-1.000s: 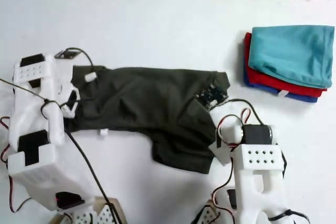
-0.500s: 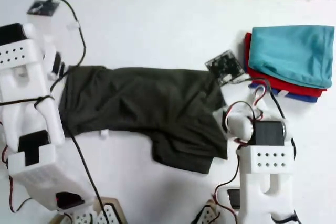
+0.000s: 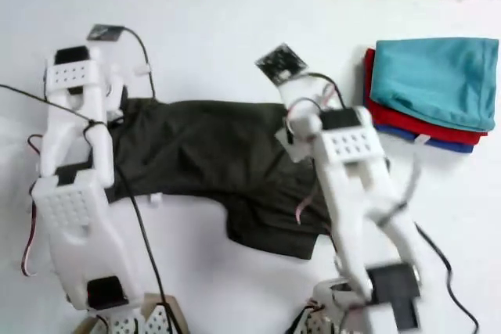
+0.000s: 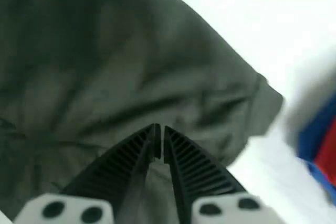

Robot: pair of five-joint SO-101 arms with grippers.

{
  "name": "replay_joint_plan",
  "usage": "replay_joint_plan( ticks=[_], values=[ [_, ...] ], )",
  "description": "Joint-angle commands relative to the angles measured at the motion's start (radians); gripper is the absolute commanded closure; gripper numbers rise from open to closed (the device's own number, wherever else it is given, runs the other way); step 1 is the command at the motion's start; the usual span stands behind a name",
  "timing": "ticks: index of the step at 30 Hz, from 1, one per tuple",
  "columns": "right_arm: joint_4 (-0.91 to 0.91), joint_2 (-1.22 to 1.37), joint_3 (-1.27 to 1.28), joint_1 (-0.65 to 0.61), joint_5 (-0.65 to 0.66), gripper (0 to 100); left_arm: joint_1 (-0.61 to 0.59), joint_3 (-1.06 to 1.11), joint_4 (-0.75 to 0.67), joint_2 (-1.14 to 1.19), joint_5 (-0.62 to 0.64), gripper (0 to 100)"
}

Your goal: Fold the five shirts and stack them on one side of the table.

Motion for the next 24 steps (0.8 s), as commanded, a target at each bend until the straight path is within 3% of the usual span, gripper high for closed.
replay_joint_plan(
  ticks=[1, 8, 16, 24],
  values=[
    [-0.016, 0.203, -0.155, -0.013, -0.054, 97.9, -0.005, -0.033, -0.074, 0.023, 0.005, 97],
    [-0.01, 0.526, -0.361, 0.012, -0.097, 97.9, -0.023, -0.278, -0.084, 0.147, 0.012, 97],
    [-0.015, 0.599, -0.413, 0.081, -0.107, 97.9, -0.028, -0.688, 0.017, 0.408, 0.011, 97],
    [-0.016, 0.564, -0.413, 0.091, -0.107, 97.9, -0.018, -1.072, 0.278, 0.531, 0.068, 97]
  ],
)
